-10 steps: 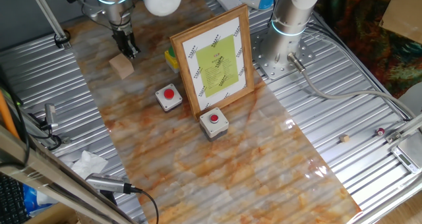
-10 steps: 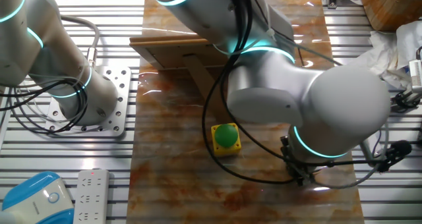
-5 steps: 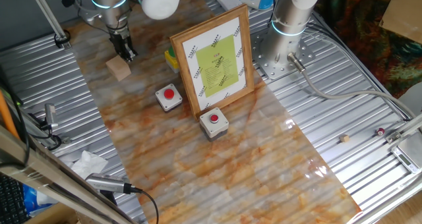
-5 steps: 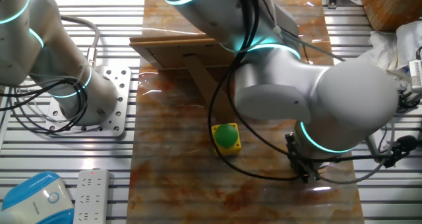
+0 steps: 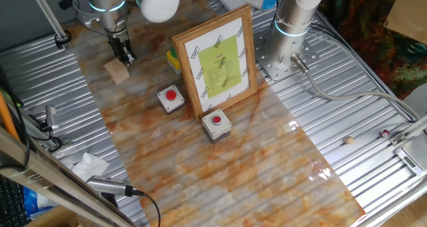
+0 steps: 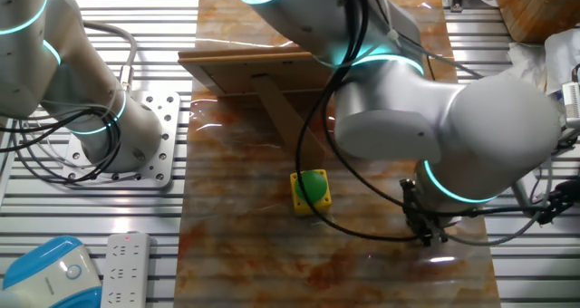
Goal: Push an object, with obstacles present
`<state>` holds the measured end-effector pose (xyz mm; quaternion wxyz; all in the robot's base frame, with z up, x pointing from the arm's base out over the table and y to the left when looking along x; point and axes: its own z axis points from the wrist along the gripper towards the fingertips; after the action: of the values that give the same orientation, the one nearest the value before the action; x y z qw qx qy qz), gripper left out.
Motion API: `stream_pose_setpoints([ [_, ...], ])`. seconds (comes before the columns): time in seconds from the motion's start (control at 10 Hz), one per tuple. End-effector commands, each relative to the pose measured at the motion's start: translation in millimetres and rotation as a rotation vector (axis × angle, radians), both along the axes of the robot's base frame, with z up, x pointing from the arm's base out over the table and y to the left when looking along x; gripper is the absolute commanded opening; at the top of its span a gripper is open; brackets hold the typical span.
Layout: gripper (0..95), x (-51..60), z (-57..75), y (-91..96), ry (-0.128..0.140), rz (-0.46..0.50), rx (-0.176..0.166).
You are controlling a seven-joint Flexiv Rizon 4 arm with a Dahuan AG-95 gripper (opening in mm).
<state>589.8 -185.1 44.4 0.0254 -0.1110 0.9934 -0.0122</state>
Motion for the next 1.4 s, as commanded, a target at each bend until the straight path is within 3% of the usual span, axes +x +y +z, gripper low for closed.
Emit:
stream_pose_setpoints([
  [0.1, 0.0, 2.4, -1.0, 2.0, 0.002, -0.007, 0.0],
  [0.3, 0.0, 2.8, -1.5, 2.2, 0.014, -0.03, 0.004],
  [0.5, 0.0, 3.6, -1.6, -0.4, 0.069, -0.096, -0.016],
  [0.7, 0.0, 8.7, 1.0, -15.7, 0.121, -0.1, -0.027],
  [0.8, 0.0, 9.8, 2.0, -19.7, 0.131, -0.098, -0.029],
  [0.9, 0.0, 12.1, 4.9, -33.7, 0.161, -0.096, -0.037],
  [1.1, 0.0, 7.8, 4.9, -51.9, 0.182, -0.101, -0.046],
  [1.4, 0.0, -3.5, -1.0, -71.8, 0.172, -0.097, -0.051],
])
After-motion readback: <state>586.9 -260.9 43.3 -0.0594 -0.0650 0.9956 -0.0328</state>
